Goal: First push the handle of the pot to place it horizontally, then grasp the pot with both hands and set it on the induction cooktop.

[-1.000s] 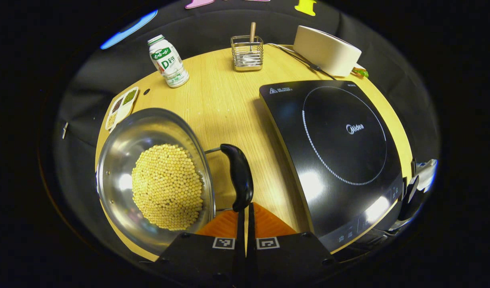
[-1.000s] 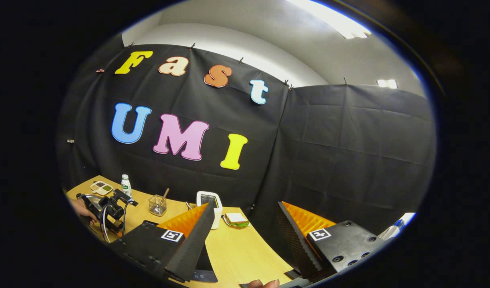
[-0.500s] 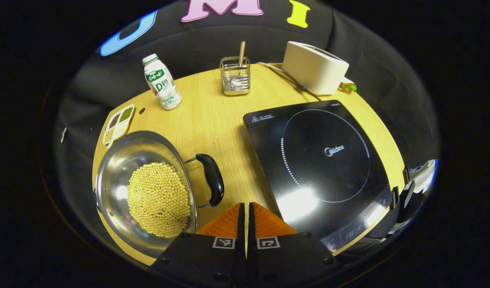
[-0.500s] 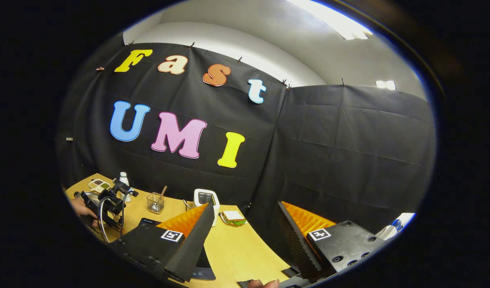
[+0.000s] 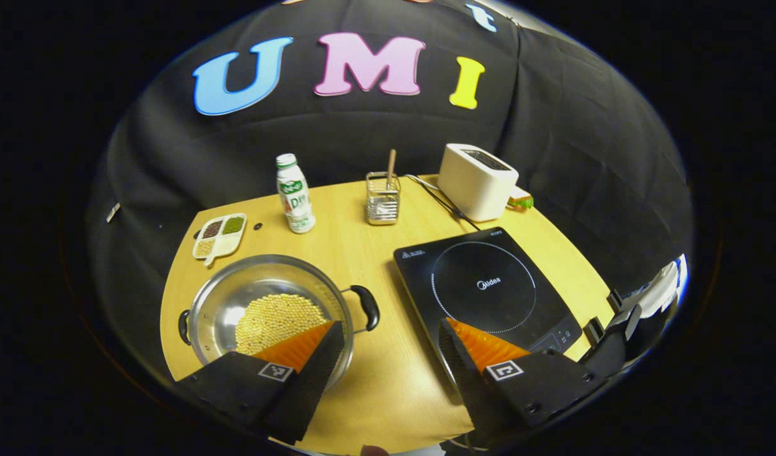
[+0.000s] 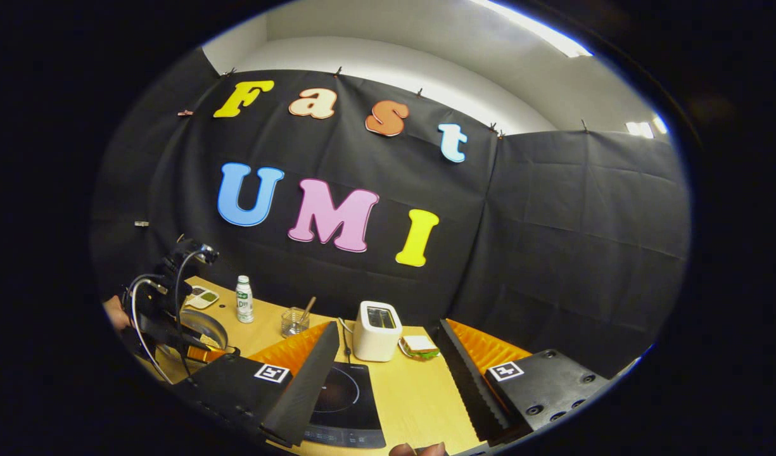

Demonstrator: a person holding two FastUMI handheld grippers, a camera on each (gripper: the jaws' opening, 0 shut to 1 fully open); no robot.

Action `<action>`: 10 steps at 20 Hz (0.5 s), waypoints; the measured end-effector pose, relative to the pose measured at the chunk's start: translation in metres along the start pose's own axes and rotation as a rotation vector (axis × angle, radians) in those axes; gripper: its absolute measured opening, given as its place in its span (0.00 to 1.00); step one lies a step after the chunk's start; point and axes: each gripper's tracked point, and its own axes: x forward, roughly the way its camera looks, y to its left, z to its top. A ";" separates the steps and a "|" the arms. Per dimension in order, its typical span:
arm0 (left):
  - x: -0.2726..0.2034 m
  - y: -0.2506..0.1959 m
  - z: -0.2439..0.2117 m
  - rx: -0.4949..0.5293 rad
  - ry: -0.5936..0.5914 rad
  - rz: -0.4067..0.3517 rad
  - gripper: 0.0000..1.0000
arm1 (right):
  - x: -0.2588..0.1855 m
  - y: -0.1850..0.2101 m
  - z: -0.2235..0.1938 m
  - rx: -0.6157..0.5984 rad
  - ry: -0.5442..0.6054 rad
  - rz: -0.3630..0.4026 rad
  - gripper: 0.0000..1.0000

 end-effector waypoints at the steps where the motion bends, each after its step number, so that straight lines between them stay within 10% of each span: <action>1: -0.008 0.016 0.000 -0.009 -0.016 0.024 0.94 | 0.003 0.013 0.001 0.004 0.002 0.028 0.98; 10: -0.066 0.161 -0.006 -0.026 -0.135 0.289 0.95 | 0.041 0.134 -0.006 0.062 0.047 0.251 0.98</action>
